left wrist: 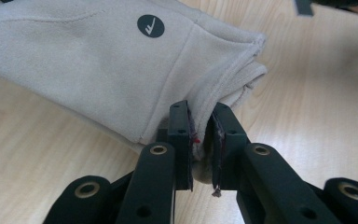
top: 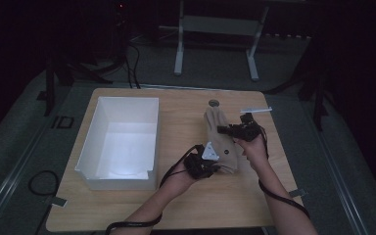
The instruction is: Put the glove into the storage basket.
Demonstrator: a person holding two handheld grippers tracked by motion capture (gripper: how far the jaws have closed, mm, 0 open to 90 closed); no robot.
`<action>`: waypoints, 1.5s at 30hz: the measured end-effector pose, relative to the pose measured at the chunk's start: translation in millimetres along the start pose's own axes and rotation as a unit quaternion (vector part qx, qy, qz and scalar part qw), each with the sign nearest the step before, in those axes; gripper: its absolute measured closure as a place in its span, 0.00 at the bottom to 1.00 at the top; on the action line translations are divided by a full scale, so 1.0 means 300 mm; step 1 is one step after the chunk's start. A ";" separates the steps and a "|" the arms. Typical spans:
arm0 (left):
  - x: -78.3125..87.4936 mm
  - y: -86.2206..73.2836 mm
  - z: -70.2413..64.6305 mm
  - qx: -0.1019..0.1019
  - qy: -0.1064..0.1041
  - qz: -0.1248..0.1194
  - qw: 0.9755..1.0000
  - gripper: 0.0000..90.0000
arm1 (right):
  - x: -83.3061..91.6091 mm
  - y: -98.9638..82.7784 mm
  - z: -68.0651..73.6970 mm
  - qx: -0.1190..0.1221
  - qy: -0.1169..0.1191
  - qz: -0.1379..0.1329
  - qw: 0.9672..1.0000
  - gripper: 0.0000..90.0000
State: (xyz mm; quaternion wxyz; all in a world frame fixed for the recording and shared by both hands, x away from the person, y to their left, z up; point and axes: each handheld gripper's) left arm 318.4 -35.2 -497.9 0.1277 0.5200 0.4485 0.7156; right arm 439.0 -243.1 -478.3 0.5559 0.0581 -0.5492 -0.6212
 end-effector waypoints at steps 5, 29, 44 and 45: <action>0.074 0.051 0.002 -0.012 0.009 0.000 1.000 0.90 | 0.045 0.044 0.033 0.001 0.019 -0.020 1.000 0.73; 0.315 0.075 0.095 -0.014 0.047 0.009 0.999 0.90 | 0.009 0.208 0.199 0.030 0.043 -0.047 0.998 0.73; 0.466 -0.017 0.150 0.006 0.064 0.001 0.998 0.90 | -0.105 0.281 0.339 0.049 0.072 -0.042 0.995 0.73; 0.478 -0.022 0.154 0.005 0.067 0.002 0.998 0.90 | -0.115 0.287 0.349 0.050 0.075 -0.041 0.995 0.73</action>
Point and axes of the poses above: each handheld gripper's, and its own axes: x roughly backward along the jaws, y roughly out of its top, z roughly to its left, and after that the axes turned 6 degrees about y, right-handed
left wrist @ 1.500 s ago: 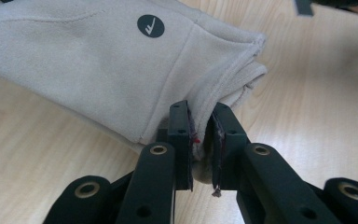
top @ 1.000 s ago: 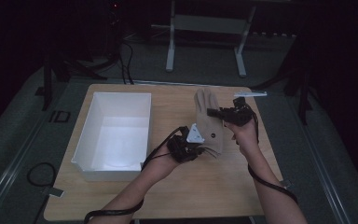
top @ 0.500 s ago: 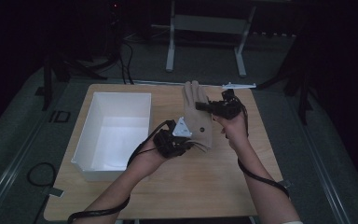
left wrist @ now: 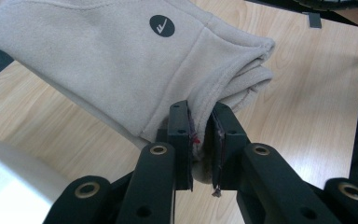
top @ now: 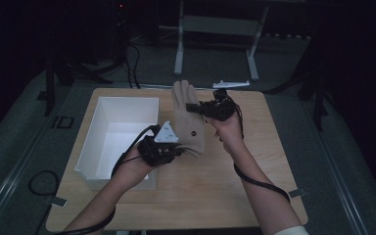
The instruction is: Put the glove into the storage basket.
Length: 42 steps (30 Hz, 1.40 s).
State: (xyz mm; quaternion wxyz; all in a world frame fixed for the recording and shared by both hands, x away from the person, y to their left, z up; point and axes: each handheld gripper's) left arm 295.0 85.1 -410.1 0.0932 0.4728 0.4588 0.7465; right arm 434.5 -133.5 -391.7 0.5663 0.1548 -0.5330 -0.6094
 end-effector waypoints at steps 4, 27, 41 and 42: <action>0.033 -0.018 0.020 0.004 0.009 0.002 1.000 0.90 | -0.036 0.017 0.024 0.004 0.006 0.002 1.000 0.73; 0.190 -0.167 0.143 0.039 0.057 0.022 0.997 0.90 | -0.303 0.091 0.139 0.003 0.034 0.019 0.999 0.73; 0.261 -0.294 0.195 0.074 0.082 0.033 0.993 0.90 | -0.462 0.098 0.223 0.018 0.037 0.041 0.998 0.72; 0.261 -0.294 0.195 0.074 0.082 0.033 0.993 0.90 | -0.462 0.098 0.223 0.018 0.037 0.041 0.998 0.72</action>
Point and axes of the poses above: each handheld gripper's, and its own axes: x roughly backward along the jaws, y roughly out of its top, z roughly to its left, and after that the axes turned 6 degrees about y, right-handed
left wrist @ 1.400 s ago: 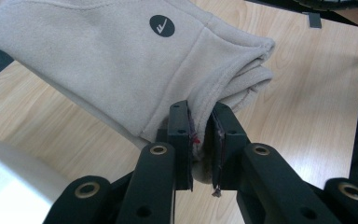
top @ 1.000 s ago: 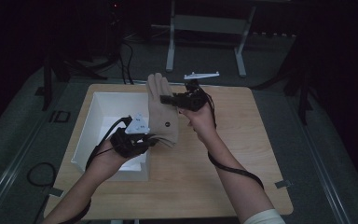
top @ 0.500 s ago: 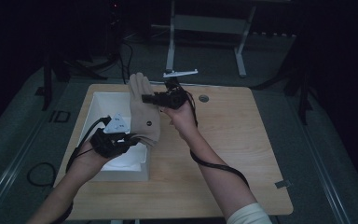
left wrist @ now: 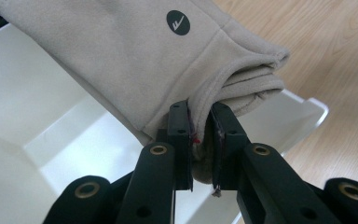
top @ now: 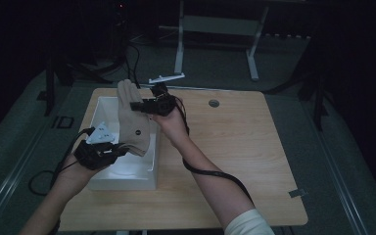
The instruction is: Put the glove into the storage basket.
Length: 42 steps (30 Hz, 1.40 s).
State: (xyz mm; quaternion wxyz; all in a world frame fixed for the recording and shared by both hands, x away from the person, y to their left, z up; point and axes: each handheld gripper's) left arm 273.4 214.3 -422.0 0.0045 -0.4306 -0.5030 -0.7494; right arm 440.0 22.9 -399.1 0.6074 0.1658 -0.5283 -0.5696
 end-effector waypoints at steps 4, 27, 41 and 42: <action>0.009 -0.029 0.016 0.009 0.004 0.002 1.000 0.90 | -0.045 0.002 0.017 0.002 0.004 0.005 1.000 0.72; -0.076 -0.162 0.028 0.045 0.004 0.025 0.999 0.90 | -0.190 -0.065 0.004 -0.001 -0.026 0.062 0.998 0.72; -0.122 -0.180 -0.010 0.041 0.012 0.024 0.999 0.89 | -0.203 -0.101 -0.016 0.015 -0.079 0.119 0.990 0.71; -0.127 -0.180 -0.012 0.040 0.011 0.027 0.999 0.89 | -0.203 -0.101 -0.017 0.015 -0.080 0.123 0.989 0.71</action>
Point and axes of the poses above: each handheld gripper's, and its own axes: x roughly backward along the jaws, y roughly out of its top, z roughly to its left, and after that the axes turned 6 degrees about y, right-handed
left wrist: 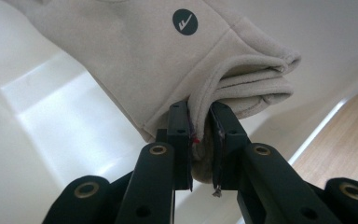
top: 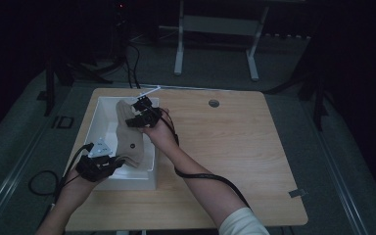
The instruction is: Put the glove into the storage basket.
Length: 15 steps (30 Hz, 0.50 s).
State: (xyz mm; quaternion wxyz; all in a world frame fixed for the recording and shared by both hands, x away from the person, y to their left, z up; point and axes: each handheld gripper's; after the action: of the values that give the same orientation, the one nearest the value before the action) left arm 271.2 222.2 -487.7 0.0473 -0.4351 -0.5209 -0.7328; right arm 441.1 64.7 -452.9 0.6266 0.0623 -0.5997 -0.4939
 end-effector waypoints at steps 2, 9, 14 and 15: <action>-0.011 0.000 -0.002 0.000 -0.004 0.003 1.000 0.89 | -0.001 0.003 0.006 0.006 -0.002 0.005 1.000 0.70; -0.037 -0.001 0.001 0.015 0.007 0.000 1.000 0.89 | -0.020 0.014 0.008 0.013 -0.026 0.019 0.999 0.69; -0.067 0.001 0.003 0.029 0.017 0.023 0.999 0.82 | -0.021 0.024 0.003 0.013 -0.036 0.013 0.999 0.52; -0.072 0.003 0.001 0.029 0.020 0.026 0.999 0.78 | -0.018 0.025 0.004 0.021 -0.046 0.010 0.999 0.49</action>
State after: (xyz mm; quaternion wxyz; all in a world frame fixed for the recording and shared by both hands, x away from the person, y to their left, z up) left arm 285.3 213.8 -502.0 0.0891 -0.4322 -0.5292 -0.7248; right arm 445.3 72.9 -451.3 0.6017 0.0463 -0.6388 -0.4773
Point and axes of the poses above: each handheld gripper's, and its own axes: x roughly backward along the jaws, y roughly out of its top, z roughly to its left, and after that the axes turned 6 degrees about y, right-handed
